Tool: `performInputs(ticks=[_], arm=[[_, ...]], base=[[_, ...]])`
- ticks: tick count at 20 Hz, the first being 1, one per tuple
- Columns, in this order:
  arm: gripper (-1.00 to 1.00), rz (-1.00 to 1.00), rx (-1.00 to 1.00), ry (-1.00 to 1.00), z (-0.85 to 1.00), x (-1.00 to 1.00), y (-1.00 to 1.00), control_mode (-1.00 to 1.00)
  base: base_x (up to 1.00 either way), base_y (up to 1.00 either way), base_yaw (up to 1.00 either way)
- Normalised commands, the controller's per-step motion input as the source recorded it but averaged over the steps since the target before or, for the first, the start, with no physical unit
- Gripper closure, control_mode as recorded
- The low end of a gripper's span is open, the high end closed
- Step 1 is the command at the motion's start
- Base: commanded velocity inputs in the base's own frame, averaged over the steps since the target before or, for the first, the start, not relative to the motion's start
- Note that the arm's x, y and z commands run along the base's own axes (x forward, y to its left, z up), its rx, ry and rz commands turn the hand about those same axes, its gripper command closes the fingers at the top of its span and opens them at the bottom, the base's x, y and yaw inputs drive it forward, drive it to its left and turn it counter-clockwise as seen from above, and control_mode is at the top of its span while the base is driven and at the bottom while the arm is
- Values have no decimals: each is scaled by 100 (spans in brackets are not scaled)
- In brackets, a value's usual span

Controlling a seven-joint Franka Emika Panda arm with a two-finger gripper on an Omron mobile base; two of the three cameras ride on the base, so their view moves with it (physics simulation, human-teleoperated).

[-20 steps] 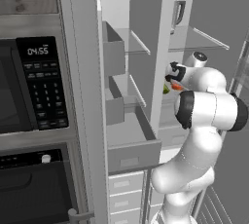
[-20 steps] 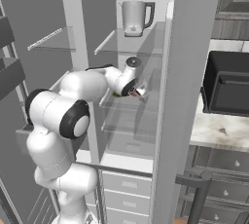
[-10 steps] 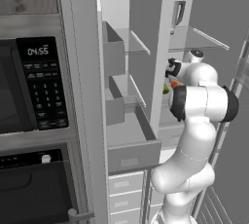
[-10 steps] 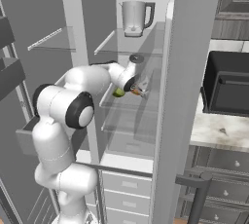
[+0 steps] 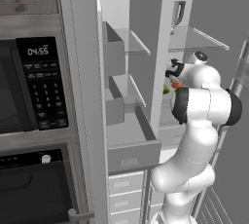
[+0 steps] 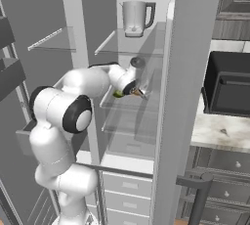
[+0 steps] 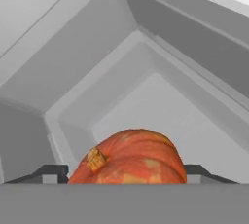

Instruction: Take the lemon wedge and squash from the fridge shelf and place them in the freezer drawer to begin freezing them.

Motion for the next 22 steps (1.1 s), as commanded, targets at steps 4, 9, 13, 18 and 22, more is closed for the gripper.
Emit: performInputs(ticks=[4, 9, 13, 18, 22], arm=[[100, 0, 0, -12, -5, -95, 20, -100], [100, 0, 0, -4, 63, -100, 22, -100], [100, 1, 0, 2, 100, -100, 40, -100], [100, 4, -2, 5, 82, -100, 68, -100], [100, 8, -4, 13, 9, -98, 95, -100]], base=[[0, 0, 0], [0, 0, 0], [0, 0, 0], [0, 0, 0], [0, 0, 0]])
